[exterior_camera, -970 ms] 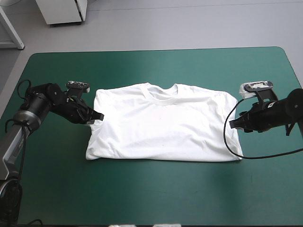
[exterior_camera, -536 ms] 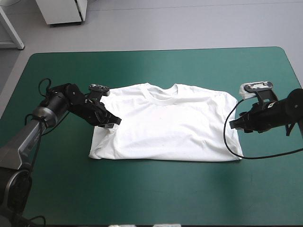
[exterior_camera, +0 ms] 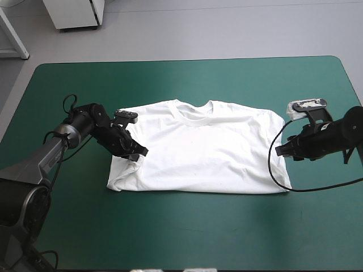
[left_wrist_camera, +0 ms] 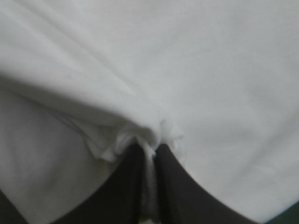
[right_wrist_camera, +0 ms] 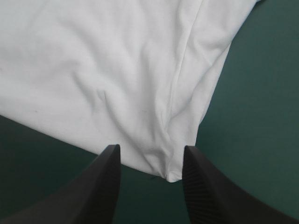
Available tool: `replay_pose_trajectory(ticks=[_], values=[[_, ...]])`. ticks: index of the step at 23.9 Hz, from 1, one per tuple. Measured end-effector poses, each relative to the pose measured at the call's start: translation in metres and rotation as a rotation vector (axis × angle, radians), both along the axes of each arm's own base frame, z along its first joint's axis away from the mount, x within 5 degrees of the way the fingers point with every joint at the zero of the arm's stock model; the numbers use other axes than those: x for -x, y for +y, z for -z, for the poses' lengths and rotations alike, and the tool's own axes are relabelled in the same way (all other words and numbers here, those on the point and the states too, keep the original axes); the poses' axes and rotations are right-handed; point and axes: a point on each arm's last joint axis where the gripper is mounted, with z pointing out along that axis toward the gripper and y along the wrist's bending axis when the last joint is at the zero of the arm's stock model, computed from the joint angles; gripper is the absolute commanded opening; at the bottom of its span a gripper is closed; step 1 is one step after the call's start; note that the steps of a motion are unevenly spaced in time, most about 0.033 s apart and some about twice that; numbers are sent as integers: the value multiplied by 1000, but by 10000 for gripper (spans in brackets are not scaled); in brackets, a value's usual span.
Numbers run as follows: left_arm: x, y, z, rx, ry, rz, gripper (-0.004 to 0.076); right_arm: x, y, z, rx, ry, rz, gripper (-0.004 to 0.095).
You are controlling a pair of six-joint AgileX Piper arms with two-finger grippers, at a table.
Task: Fold the cloth
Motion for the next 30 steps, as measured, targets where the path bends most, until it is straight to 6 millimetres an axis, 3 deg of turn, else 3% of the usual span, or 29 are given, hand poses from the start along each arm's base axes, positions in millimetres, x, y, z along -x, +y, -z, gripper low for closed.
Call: replay_pose_trajectory(ticks=[4, 6, 10, 12, 13, 16, 19, 23, 30], values=[[9, 1, -11, -4, 17, 34, 432, 0, -1, 0, 10, 4, -1, 421], [14, 2, -18, -5, 29, 48, 497, 1, -1, 1, 11, 9, -4, 432], [36, 10, -51, -47, -6, 82, 496, 5, 5, 3, 41, 50, -51, 468], [52, 18, -77, -81, -83, 56, 496, 9, 12, 2, 98, 54, -78, 509], [64, 23, -94, -97, -136, 35, 496, 14, 15, -1, 141, 45, -74, 518], [86, 33, -116, -126, -212, -6, 496, 30, 17, -15, 191, -4, -23, 521], [105, 38, -100, -148, -162, -16, 496, 48, 14, -25, 183, -50, 22, 521], [123, 44, -73, -174, -139, -25, 496, 57, 11, -13, 205, -17, 47, 521], [122, 44, -44, -171, -180, -47, 496, 51, 8, 13, 247, 57, 46, 521]])
